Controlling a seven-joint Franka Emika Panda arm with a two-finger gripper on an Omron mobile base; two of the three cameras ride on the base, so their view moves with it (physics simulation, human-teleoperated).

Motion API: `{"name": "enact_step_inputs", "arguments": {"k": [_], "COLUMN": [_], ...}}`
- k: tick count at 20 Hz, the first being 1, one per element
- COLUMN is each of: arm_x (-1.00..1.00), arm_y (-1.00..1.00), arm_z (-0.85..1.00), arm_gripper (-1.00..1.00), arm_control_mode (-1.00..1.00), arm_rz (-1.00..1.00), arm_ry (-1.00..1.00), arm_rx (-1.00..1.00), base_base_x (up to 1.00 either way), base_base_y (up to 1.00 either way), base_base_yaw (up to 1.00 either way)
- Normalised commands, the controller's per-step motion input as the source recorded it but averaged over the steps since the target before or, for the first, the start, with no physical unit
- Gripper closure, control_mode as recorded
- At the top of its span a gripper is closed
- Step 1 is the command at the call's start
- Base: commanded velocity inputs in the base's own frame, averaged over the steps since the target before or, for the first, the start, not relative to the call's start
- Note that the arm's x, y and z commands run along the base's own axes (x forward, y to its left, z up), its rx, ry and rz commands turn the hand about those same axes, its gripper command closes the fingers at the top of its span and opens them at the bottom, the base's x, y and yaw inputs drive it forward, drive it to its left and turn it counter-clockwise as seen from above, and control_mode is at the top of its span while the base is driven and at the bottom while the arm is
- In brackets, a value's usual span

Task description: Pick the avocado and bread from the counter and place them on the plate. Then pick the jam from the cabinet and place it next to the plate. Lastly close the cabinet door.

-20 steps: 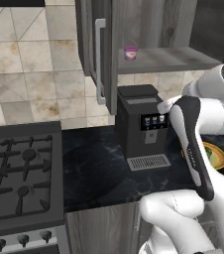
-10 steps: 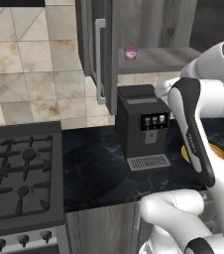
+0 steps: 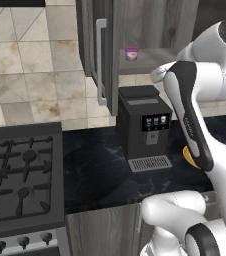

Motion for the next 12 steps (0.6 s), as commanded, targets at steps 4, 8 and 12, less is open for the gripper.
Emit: {"name": "enact_step_inputs", "arguments": {"k": [4, 8, 12], "arm_x": [0.24, 0.33, 0.36], "arm_y": [0.12, 0.12, 0.07], "arm_z": [0.22, 0.12, 0.0], "arm_gripper": [-1.0, -1.0, -1.0], "arm_control_mode": [-1.0, -1.0, -1.0], "arm_rz": [0.0, 0.0, 0.0], "arm_ry": [-0.05, -0.02, -0.04], "arm_rx": [0.0, 0.0, 0.01], "base_base_x": [0.0, 0.0, 0.0], "base_base_y": [0.0, 0.0, 0.0], "base_base_yaw": [0.0, 0.0, 0.0]}}
